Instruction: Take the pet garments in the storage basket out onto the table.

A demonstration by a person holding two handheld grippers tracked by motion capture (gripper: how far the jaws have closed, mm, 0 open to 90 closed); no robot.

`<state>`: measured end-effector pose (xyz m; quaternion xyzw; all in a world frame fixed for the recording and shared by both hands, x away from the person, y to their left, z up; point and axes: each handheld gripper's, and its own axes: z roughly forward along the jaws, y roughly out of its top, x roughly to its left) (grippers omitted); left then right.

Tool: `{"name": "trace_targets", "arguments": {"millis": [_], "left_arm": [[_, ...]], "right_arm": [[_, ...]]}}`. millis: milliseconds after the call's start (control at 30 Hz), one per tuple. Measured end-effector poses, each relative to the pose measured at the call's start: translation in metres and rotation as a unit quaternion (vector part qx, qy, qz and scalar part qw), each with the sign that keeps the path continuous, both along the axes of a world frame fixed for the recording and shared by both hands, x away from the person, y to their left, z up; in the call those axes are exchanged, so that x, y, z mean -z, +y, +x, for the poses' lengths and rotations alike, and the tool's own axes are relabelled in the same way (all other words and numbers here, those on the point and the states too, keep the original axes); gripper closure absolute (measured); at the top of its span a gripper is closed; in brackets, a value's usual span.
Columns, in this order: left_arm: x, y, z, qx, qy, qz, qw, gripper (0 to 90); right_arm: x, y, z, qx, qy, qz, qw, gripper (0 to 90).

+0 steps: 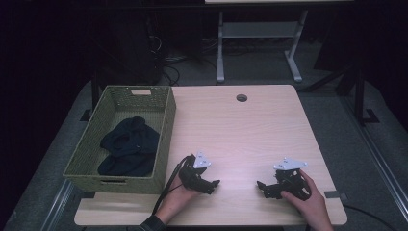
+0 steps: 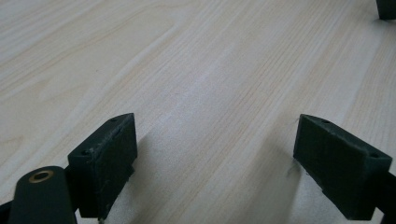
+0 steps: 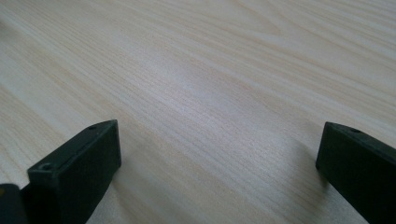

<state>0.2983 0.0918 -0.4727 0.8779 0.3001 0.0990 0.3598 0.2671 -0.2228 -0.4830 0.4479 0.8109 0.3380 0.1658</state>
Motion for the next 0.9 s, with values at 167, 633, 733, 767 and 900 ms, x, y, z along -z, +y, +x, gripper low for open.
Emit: {"name": "trace_targets", "arguments": {"millis": [167, 633, 733, 767, 900], "left_arm": [[-0.013, 0.001, 0.004, 0.0, 0.009, -0.005, 0.9999, 13.3], [-0.037, -0.002, 0.009, 0.0, 0.026, -0.012, 0.9996, 13.5], [-0.04, -0.003, 0.009, -0.002, 0.028, -0.01, 0.9996, 13.5], [-0.041, -0.003, 0.009, -0.003, 0.027, -0.01, 0.9996, 13.5], [-0.047, -0.002, 0.01, -0.002, 0.03, -0.008, 0.9995, 13.5]], "right_arm": [[0.0, 0.0, 0.0, 0.0, 0.0, 0.0, 1.0, 0.0], [0.0, 0.0, 0.0, 0.0, -0.001, 0.001, 1.0, 0.0], [0.0, 0.0, 0.0, 0.0, -0.001, 0.001, 1.0, 0.0], [0.0, 0.0, 0.0, 0.0, -0.001, 0.001, 1.0, 0.0], [0.0, 0.0, 0.0, 0.001, -0.001, 0.001, 1.0, 0.0]]}}
